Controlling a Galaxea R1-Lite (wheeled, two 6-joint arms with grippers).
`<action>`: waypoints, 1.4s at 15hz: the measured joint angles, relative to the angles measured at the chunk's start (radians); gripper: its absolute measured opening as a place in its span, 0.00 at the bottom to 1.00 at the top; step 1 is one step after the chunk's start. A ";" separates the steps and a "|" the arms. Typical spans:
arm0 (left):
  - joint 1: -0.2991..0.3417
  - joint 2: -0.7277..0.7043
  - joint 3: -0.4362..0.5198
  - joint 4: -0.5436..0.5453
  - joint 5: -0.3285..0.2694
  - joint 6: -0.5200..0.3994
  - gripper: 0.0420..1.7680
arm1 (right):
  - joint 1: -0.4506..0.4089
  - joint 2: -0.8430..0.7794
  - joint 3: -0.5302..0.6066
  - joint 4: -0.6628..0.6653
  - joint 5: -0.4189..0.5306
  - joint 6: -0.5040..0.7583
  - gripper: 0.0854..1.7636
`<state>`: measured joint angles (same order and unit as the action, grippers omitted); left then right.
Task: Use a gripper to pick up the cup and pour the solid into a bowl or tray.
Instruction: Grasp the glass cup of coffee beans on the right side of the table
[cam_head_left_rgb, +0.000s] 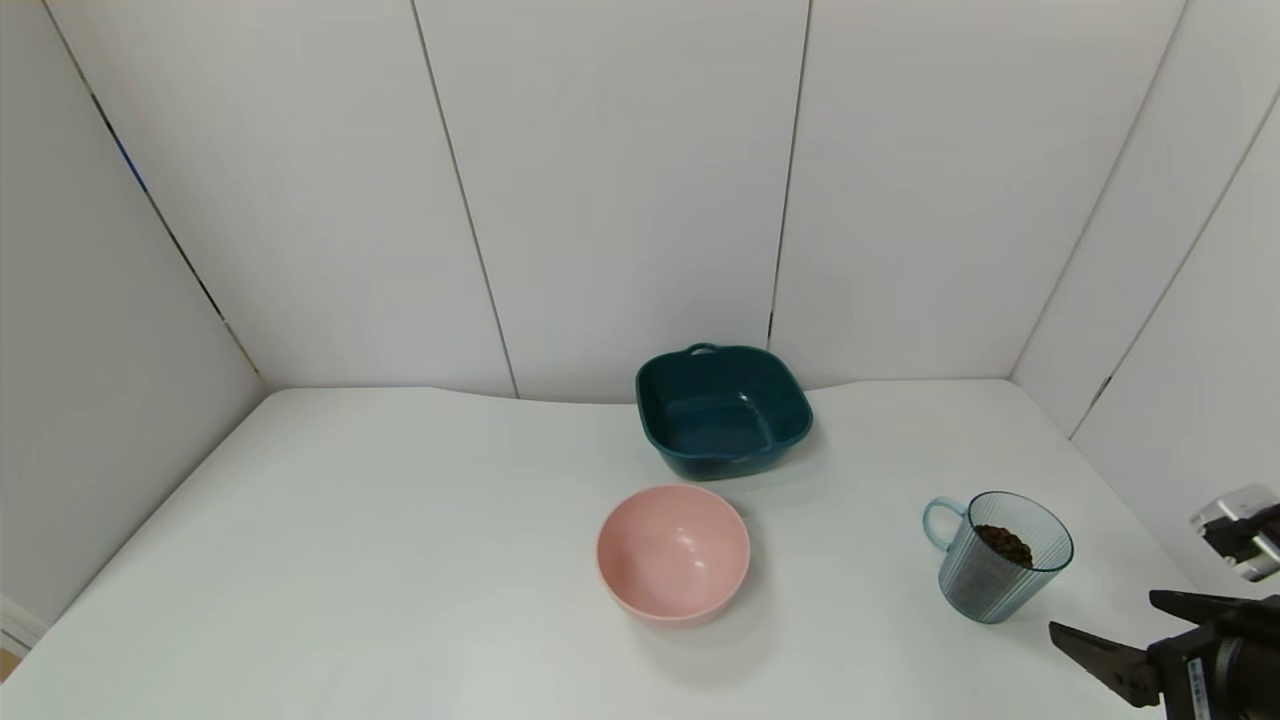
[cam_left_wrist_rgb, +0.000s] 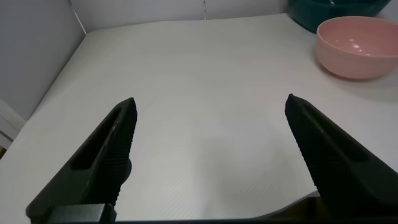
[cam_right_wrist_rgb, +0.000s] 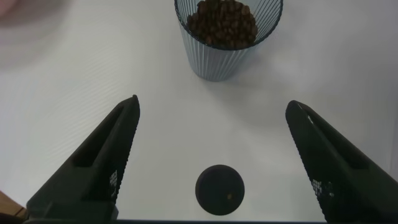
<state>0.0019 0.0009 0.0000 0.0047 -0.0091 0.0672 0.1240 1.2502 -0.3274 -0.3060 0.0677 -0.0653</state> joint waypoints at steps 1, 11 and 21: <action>0.000 0.000 0.000 0.000 0.000 0.000 0.97 | -0.001 0.047 0.021 -0.063 0.001 0.001 0.97; 0.000 0.000 0.000 0.000 0.000 0.000 0.97 | -0.011 0.439 0.127 -0.572 0.007 0.013 0.97; 0.000 0.000 0.000 0.000 0.000 0.000 0.97 | -0.012 0.664 0.196 -1.009 0.009 0.047 0.97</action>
<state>0.0019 0.0009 0.0000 0.0043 -0.0091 0.0668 0.1119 1.9143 -0.1313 -1.3151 0.0768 -0.0183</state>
